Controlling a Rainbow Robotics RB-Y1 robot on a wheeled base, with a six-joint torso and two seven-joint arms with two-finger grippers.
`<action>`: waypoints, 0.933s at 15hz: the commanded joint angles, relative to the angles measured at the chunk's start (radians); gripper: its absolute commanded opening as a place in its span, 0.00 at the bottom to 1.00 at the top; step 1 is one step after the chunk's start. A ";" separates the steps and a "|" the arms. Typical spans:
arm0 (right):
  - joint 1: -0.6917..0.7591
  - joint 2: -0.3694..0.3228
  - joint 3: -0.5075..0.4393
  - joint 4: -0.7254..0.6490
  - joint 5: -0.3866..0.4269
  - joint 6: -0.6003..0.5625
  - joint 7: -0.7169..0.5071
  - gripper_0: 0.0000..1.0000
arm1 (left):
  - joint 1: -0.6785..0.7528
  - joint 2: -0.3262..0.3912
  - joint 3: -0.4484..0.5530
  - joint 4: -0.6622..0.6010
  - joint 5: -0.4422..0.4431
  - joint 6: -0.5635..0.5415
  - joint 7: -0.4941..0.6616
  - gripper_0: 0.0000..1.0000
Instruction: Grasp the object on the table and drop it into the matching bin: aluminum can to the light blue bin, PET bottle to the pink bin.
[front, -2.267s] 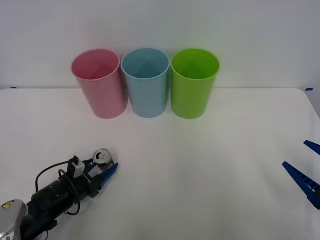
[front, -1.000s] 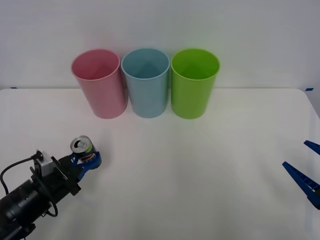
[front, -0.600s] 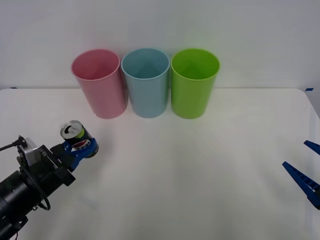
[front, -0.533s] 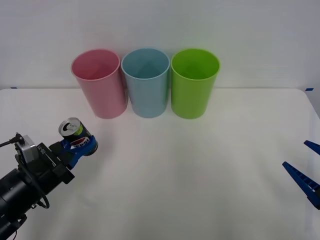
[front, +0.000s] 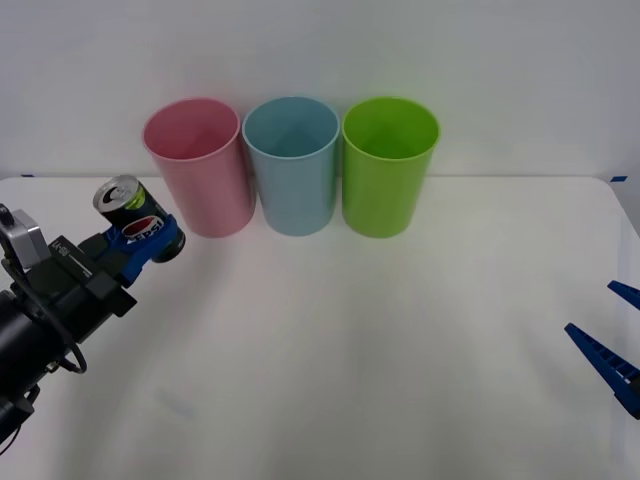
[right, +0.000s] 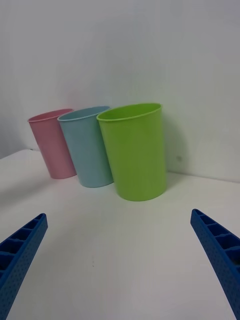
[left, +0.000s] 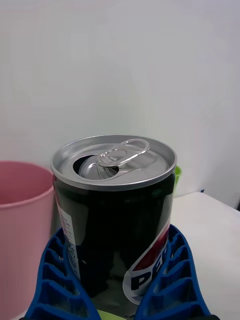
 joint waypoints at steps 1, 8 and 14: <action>0.000 0.000 0.000 0.000 0.000 0.000 0.000 1.00 | -0.060 -0.002 -0.009 -0.004 -0.055 0.042 0.038 0.00; 0.000 0.000 0.000 0.000 0.000 0.000 0.000 1.00 | -0.251 -0.002 -0.070 0.047 -0.253 0.131 0.193 0.00; 0.000 0.000 0.000 0.000 0.000 0.000 0.000 1.00 | -0.467 -0.005 -0.125 0.260 -0.330 0.219 0.177 0.00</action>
